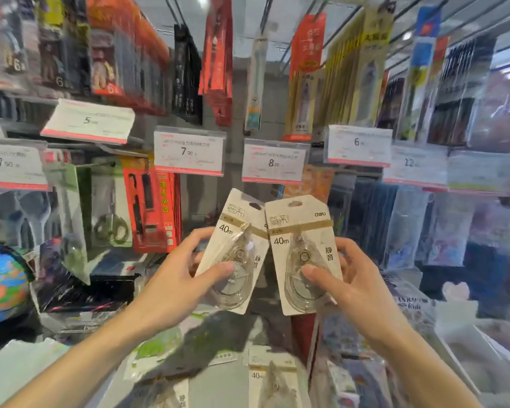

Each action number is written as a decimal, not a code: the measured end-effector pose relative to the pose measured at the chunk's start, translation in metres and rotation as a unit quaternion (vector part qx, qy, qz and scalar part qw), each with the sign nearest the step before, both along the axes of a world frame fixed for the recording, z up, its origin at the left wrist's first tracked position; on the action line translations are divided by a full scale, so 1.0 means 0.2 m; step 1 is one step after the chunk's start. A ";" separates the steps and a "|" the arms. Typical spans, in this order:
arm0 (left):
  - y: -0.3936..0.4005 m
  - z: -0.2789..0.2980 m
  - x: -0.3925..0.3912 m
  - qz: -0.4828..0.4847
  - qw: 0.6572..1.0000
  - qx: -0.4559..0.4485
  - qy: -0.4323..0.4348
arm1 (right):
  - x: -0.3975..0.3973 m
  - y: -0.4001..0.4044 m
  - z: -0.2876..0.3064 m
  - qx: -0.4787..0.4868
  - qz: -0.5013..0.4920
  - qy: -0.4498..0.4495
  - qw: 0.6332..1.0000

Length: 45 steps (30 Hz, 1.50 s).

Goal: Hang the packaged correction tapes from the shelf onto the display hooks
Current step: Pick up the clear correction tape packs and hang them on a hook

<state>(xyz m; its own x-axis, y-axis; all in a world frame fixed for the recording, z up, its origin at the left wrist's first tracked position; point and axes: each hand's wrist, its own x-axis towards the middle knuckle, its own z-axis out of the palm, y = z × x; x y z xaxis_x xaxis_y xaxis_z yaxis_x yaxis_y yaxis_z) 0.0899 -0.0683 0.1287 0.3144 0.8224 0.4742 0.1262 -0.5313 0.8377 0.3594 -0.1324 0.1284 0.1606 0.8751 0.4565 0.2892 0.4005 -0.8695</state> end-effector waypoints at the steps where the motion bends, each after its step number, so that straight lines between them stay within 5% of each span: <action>1: -0.02 0.01 0.03 0.011 1.000 0.000 -0.004 | 0.04 0.00 0.01 0.003 0.006 0.002 1.000; 17: -0.17 0.13 0.04 0.102 0.991 0.093 -0.001 | 0.15 0.04 0.17 0.051 0.126 0.046 0.990; 45: -0.10 0.35 -0.05 0.066 0.980 0.168 -0.077 | -0.03 0.30 0.18 0.033 0.072 -0.009 0.997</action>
<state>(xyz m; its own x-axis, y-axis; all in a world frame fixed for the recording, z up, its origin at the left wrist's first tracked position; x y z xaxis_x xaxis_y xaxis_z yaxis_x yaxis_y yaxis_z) 0.0792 -0.0875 0.1984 0.1188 0.6399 0.7592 0.0994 -0.7684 0.6322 0.3540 -0.0719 0.1635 0.0273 0.8561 0.5161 0.2393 0.4957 -0.8349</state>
